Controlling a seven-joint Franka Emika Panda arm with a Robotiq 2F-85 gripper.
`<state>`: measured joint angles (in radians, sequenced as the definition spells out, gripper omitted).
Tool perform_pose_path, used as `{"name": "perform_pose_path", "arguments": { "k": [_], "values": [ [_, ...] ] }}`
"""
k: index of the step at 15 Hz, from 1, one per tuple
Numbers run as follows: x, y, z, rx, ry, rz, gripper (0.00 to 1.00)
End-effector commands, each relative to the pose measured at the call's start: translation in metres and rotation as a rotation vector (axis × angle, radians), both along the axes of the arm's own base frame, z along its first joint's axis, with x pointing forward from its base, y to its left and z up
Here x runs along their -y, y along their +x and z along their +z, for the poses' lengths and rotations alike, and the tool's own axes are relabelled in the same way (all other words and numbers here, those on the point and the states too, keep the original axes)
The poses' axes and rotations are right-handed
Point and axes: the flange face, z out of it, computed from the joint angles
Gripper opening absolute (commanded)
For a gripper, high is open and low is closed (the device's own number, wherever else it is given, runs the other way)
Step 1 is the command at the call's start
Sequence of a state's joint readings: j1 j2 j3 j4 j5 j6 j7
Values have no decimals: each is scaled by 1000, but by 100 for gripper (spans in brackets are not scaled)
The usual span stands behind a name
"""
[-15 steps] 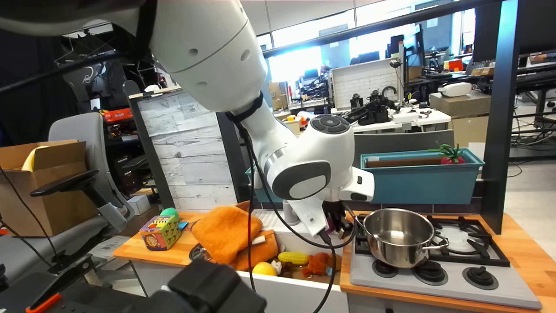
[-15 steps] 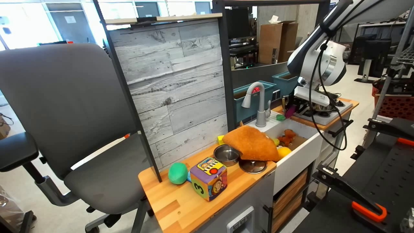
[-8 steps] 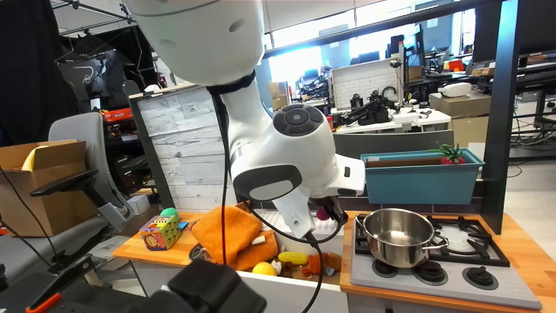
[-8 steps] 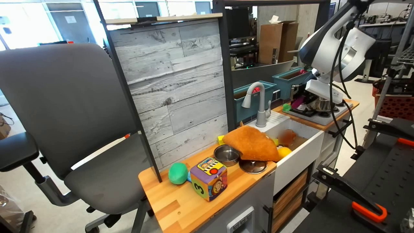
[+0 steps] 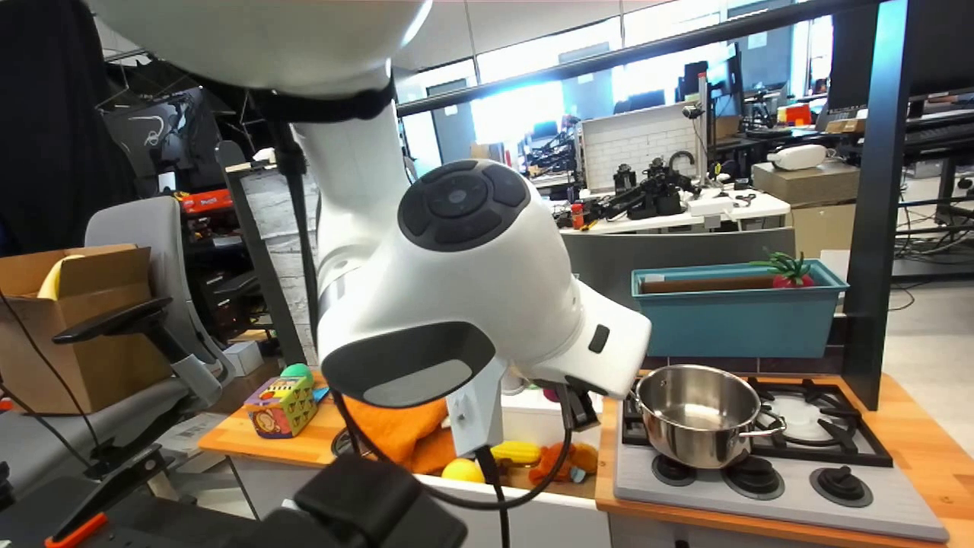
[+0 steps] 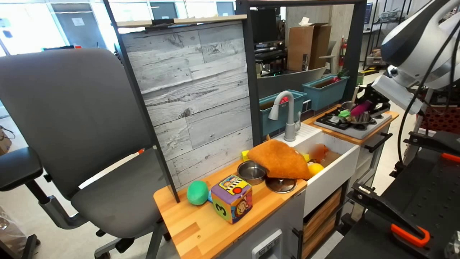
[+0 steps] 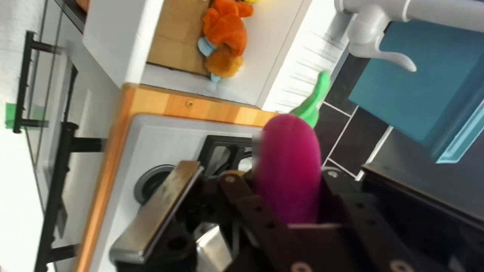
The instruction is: Move the pee plush toy and pick up the cloth and drop it on the counter, then pick up the pink plush toy from the sink and put it in the pot
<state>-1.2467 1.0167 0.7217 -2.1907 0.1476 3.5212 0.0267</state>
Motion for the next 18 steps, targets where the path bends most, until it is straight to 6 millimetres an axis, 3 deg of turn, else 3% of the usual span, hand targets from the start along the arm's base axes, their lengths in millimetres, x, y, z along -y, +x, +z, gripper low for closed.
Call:
{"name": "perform_pose_path", "arguments": {
  "k": [1,4,8,14,18],
  "values": [
    [11,-38,14,44,50,-180,3],
    [39,-47,24,74,119,-297,3],
    [68,-39,37,133,182,-446,3],
    [104,-6,50,173,225,-575,3],
    [111,25,48,157,222,-611,3]
  ]
}}
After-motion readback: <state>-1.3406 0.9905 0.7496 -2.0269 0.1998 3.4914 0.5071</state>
